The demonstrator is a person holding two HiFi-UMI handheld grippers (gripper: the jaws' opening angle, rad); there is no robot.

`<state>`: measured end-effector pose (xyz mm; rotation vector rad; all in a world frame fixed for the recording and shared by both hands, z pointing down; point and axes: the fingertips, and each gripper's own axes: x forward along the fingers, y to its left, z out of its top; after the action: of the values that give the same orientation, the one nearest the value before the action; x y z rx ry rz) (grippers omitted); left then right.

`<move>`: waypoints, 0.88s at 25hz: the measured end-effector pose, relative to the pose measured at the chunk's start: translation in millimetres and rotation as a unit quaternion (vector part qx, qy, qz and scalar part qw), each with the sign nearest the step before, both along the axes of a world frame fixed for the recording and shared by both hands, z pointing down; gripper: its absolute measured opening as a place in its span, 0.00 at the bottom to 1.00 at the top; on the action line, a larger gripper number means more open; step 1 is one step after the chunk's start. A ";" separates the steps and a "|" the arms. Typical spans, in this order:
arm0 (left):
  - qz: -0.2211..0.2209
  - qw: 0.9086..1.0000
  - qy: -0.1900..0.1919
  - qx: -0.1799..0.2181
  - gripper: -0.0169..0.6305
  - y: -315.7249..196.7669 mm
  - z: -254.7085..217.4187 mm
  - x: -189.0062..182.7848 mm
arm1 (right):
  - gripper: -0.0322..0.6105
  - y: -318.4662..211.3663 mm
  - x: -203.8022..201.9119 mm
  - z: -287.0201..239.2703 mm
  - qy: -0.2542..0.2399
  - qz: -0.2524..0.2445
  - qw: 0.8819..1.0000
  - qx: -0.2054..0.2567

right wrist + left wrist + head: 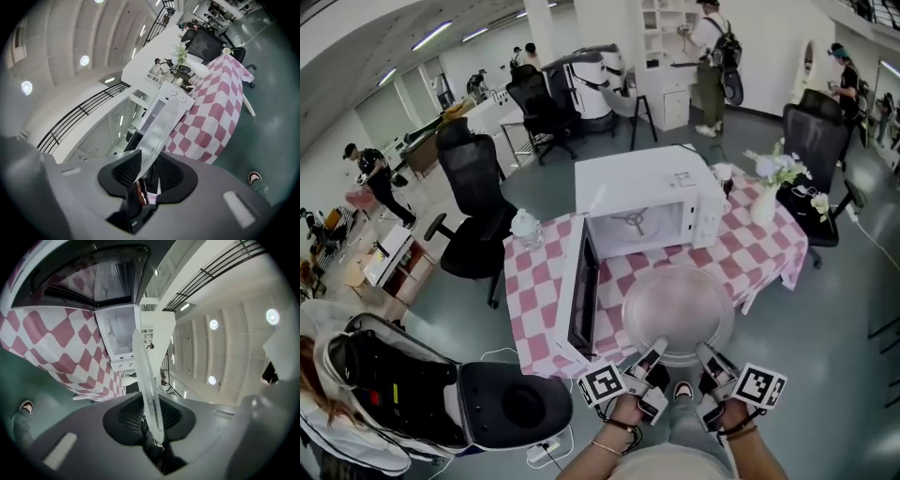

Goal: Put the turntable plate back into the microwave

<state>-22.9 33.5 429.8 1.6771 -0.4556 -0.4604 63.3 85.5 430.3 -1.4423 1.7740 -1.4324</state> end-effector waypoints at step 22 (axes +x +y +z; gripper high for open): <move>-0.172 0.985 -0.027 -0.017 0.10 -151.5 26.2 21.0 | 0.21 -194.4 29.4 5.0 -0.006 -0.219 0.974 0.050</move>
<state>-1.9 -118.0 456.1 1.5852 -0.7961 -0.6557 92.7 -108.9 435.3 -1.0258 2.2179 -1.5210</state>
